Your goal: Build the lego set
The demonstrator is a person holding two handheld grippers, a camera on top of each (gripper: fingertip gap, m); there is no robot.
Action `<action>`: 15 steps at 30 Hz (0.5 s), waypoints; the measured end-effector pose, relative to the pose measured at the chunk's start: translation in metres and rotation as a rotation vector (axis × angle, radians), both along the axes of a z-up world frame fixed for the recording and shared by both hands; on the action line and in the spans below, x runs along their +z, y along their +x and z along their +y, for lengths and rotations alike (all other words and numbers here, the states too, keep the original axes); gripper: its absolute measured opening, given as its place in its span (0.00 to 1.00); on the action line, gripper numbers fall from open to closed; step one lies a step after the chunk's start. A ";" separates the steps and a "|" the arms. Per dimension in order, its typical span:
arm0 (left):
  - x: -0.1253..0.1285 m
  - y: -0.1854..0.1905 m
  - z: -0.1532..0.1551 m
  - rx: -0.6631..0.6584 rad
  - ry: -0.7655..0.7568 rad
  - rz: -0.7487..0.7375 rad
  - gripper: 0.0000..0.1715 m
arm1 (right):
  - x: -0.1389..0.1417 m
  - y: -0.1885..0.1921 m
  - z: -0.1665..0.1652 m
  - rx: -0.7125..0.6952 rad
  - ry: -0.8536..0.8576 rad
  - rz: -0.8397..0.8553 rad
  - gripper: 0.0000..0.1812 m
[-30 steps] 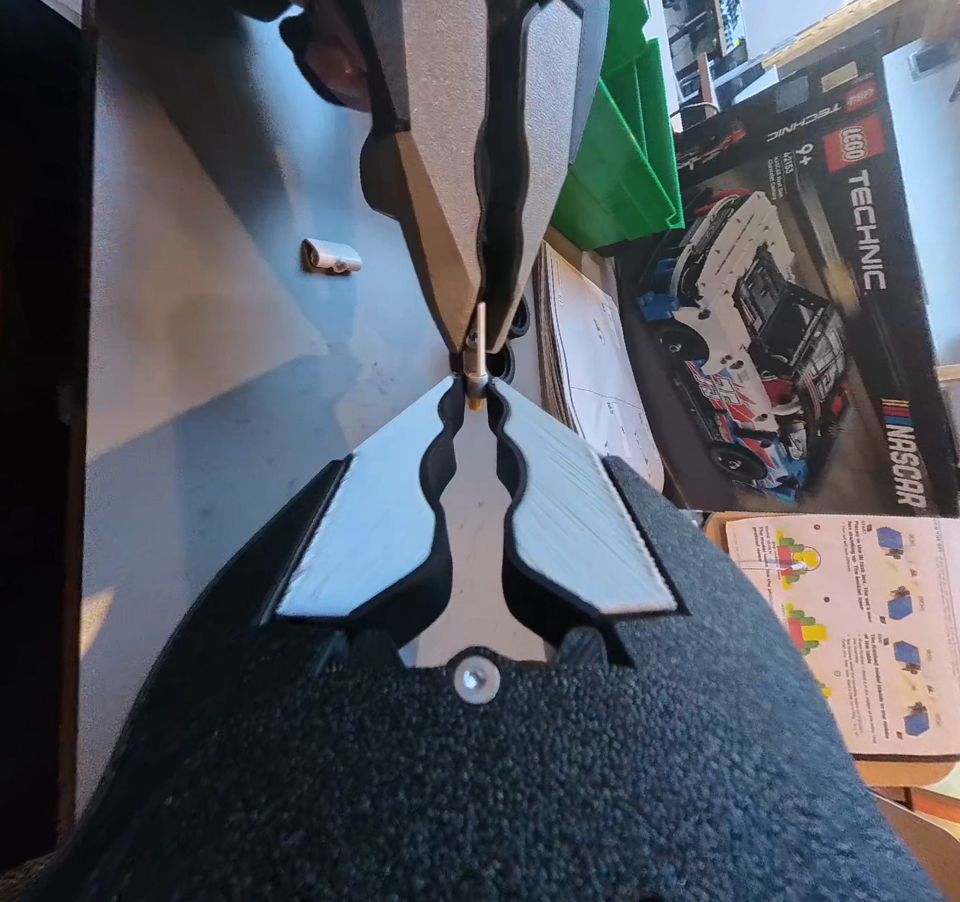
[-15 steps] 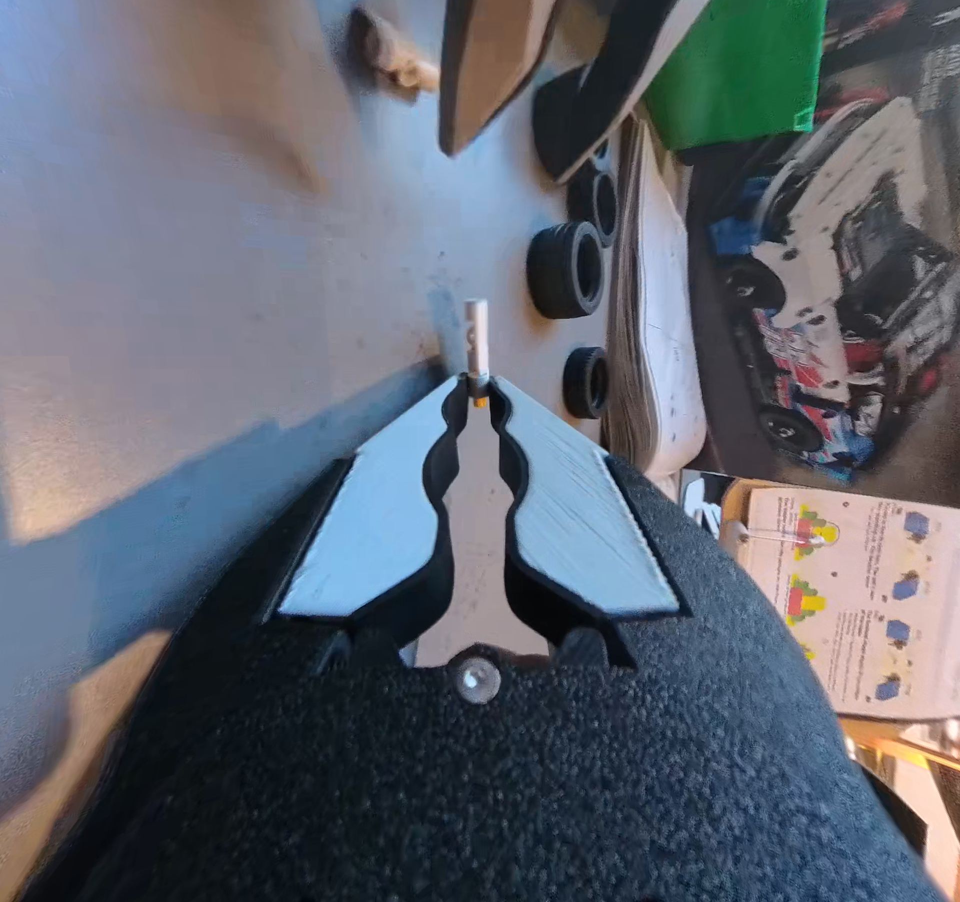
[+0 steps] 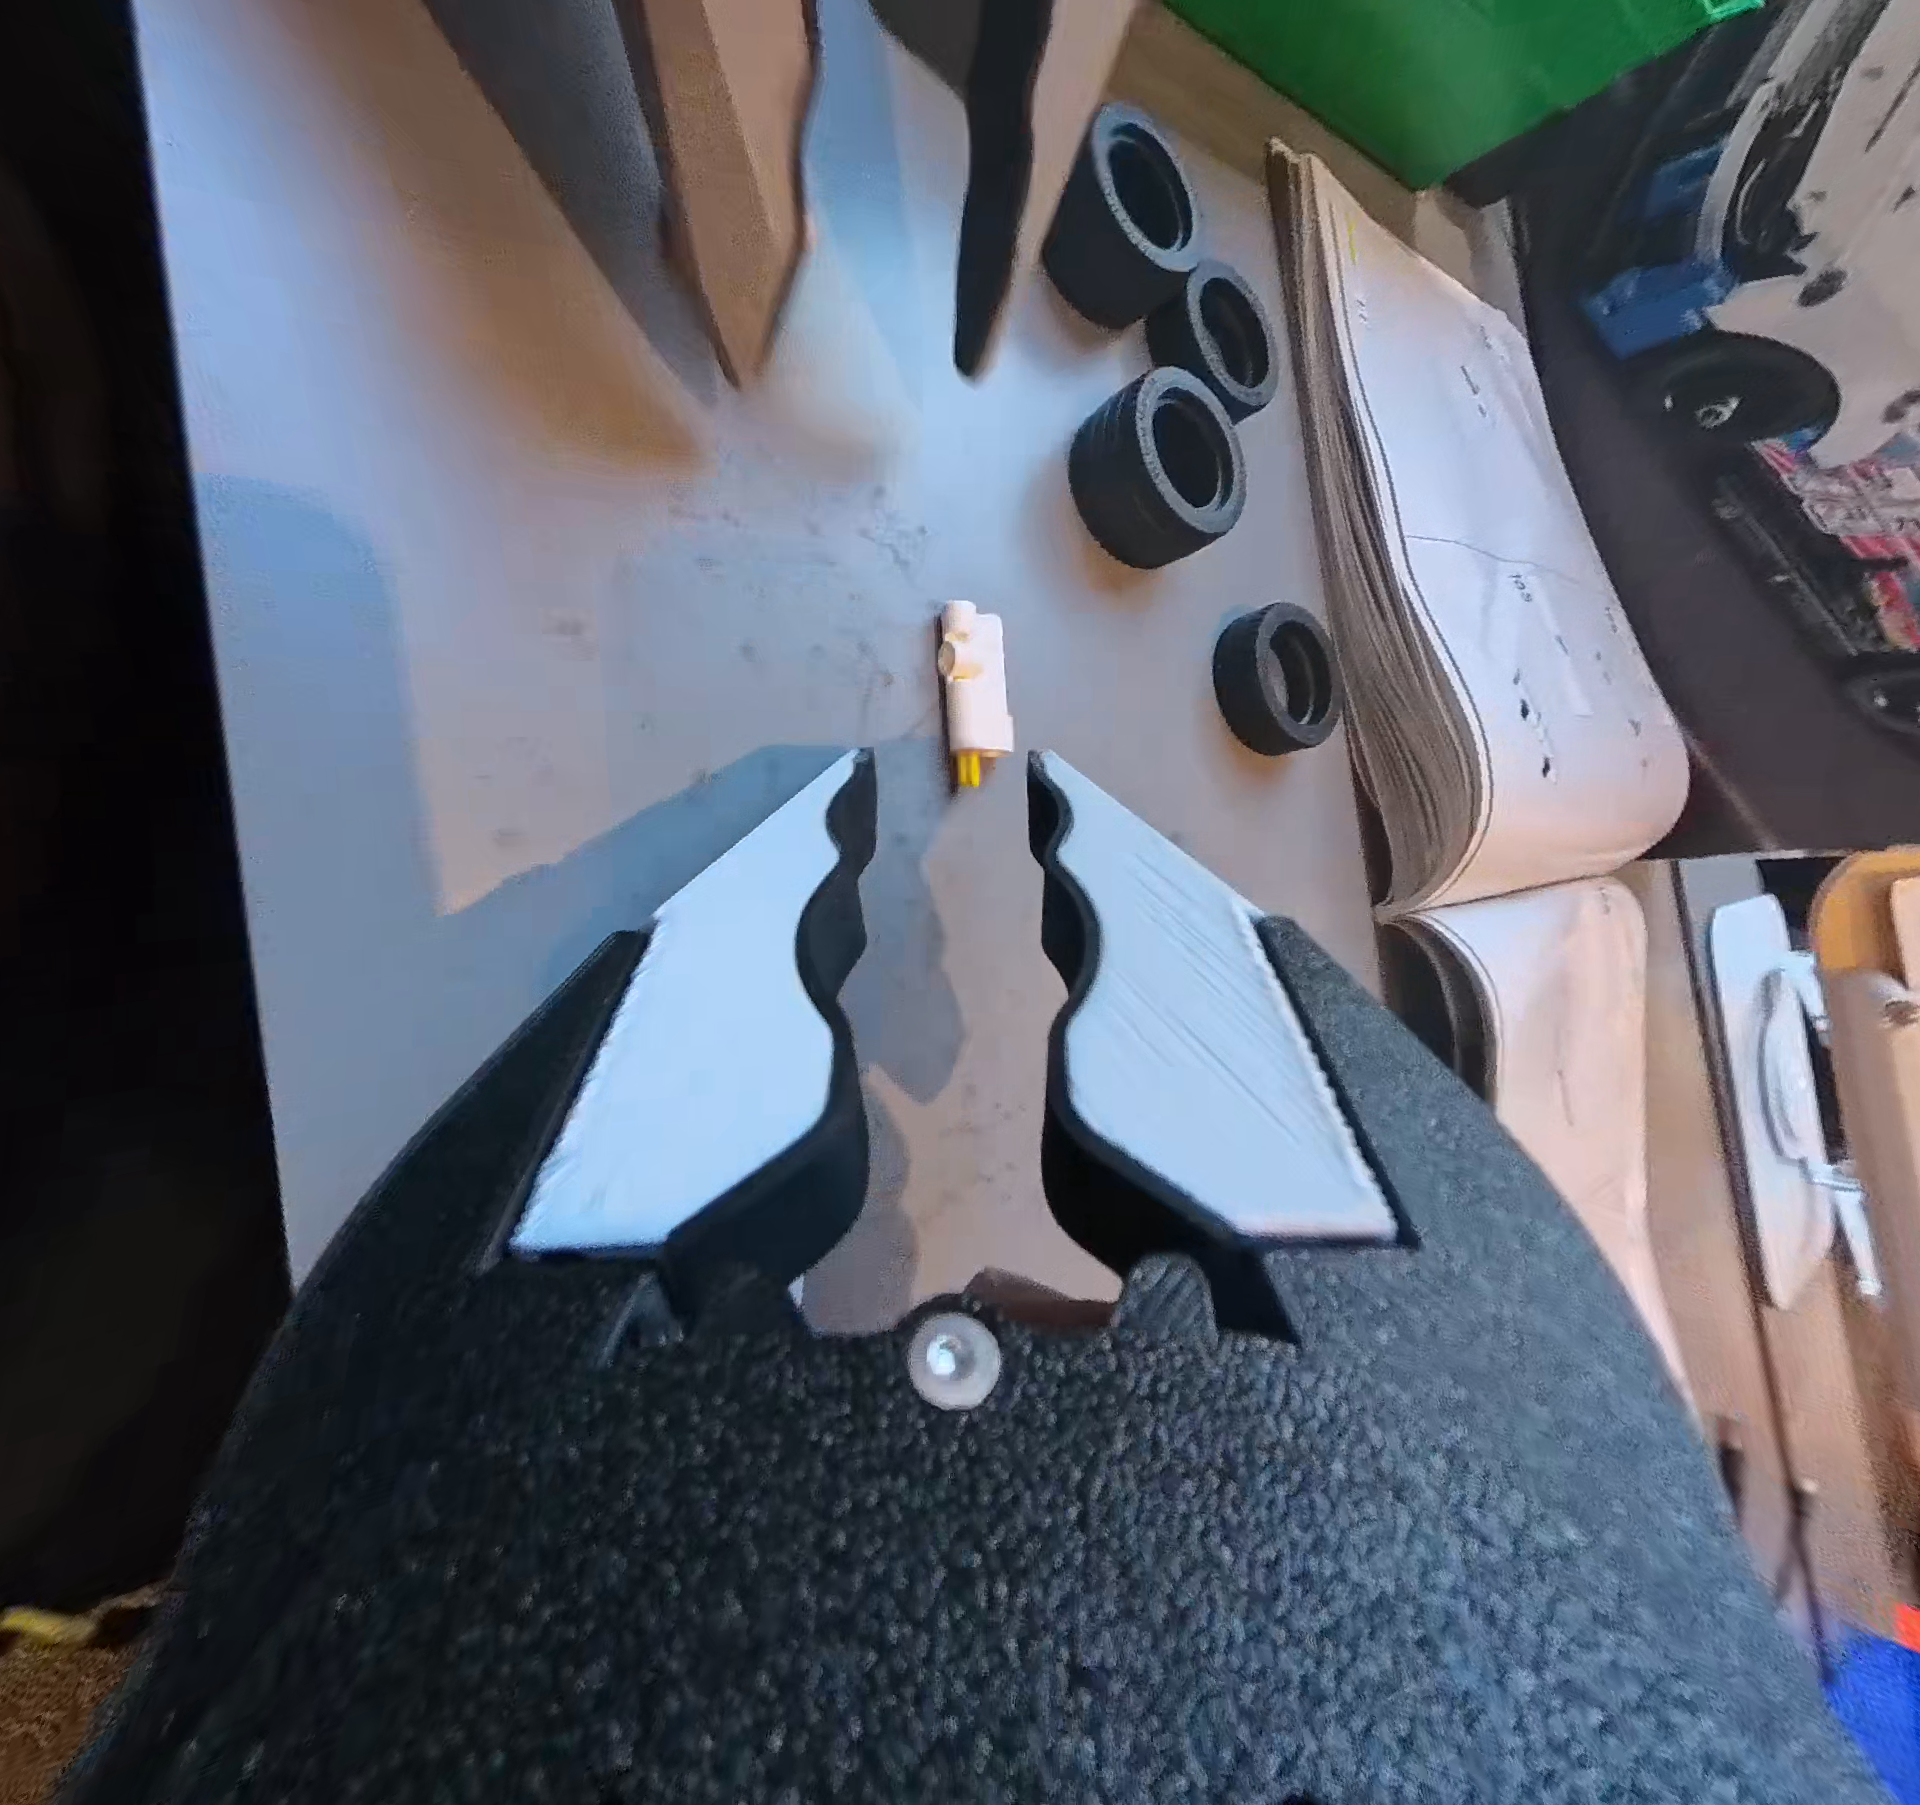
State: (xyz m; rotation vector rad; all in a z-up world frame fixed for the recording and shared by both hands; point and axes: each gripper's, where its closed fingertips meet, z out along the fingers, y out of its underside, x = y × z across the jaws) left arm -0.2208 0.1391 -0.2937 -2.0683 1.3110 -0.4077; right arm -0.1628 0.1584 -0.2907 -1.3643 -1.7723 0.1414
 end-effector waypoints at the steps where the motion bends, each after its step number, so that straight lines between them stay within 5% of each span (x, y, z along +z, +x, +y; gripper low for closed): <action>1: -0.002 0.005 0.009 0.001 -0.003 0.027 0.25 | 0.001 0.000 0.001 -0.013 -0.018 0.012 0.16; 5: -0.006 0.026 0.021 -0.052 -0.034 0.061 0.26 | -0.002 -0.004 0.003 -0.044 -0.157 0.032 0.16; 9: -0.011 0.035 0.027 -0.130 0.033 0.113 0.13 | -0.011 -0.007 0.009 -0.044 -0.350 0.056 0.14; 15: -0.013 0.040 0.028 -0.150 -0.010 0.141 0.07 | -0.016 -0.007 0.005 -0.067 -0.567 0.068 0.05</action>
